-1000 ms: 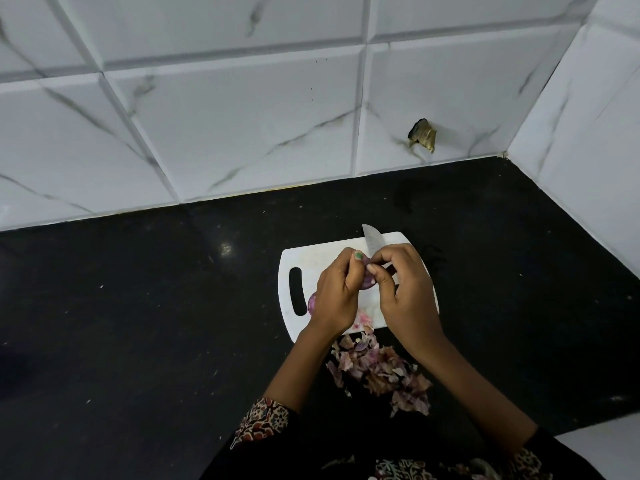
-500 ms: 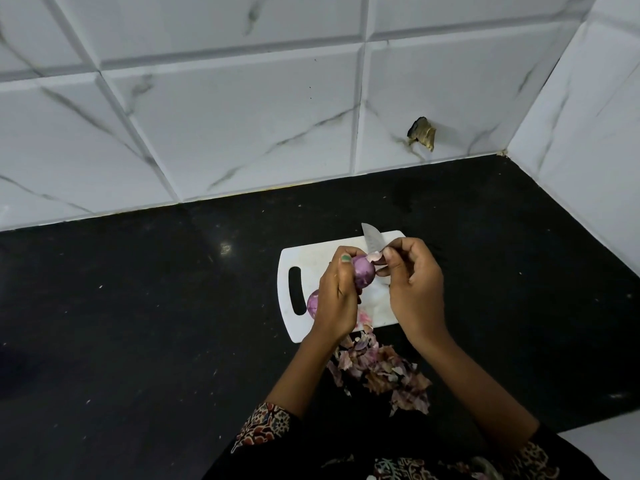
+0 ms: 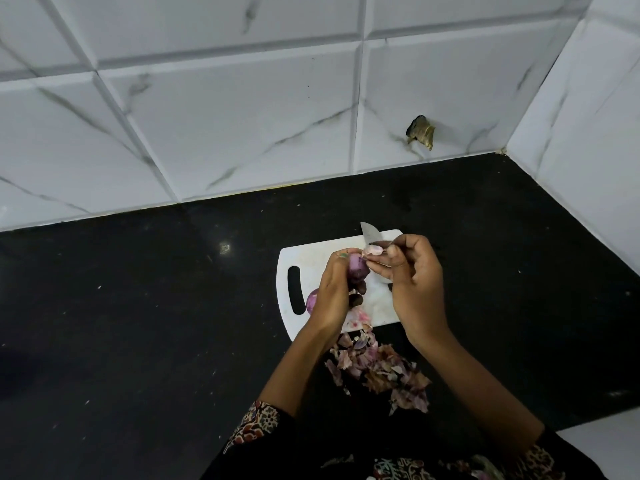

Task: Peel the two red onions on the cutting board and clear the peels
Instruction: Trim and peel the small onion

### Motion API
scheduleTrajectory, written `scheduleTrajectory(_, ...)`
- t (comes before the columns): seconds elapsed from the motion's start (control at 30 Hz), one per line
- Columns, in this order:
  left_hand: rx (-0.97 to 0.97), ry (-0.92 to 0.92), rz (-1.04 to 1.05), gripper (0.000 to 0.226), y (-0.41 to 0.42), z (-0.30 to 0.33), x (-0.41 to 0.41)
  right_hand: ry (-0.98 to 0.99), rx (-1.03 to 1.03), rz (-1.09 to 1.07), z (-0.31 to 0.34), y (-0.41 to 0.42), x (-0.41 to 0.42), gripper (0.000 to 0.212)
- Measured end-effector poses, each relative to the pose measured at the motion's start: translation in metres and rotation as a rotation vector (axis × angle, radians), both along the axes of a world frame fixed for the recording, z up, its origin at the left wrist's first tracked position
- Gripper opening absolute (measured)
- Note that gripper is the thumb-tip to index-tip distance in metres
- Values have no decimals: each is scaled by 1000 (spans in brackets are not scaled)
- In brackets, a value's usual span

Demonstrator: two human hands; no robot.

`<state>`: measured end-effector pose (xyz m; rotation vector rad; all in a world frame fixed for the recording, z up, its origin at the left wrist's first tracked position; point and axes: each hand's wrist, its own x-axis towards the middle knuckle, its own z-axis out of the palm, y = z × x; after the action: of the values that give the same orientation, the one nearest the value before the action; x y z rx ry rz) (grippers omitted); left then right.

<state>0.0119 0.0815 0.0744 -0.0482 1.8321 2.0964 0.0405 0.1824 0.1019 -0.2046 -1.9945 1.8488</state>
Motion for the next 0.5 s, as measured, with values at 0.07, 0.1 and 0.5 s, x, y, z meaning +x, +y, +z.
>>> scheduleTrajectory(0.07, 41, -23, 37, 30, 0, -1, -2, 11, -23, -38, 1, 0, 1, 11)
scheduleTrajectory(0.1, 81, -53, 53, 31, 0, 0, -2, 20, -55, -62, 3, 1, 2, 8)
scheduleTrajectory(0.5, 225, -72, 82, 42, -6, -1, -8, -471, 654, 266, -12, 17, 3, 37)
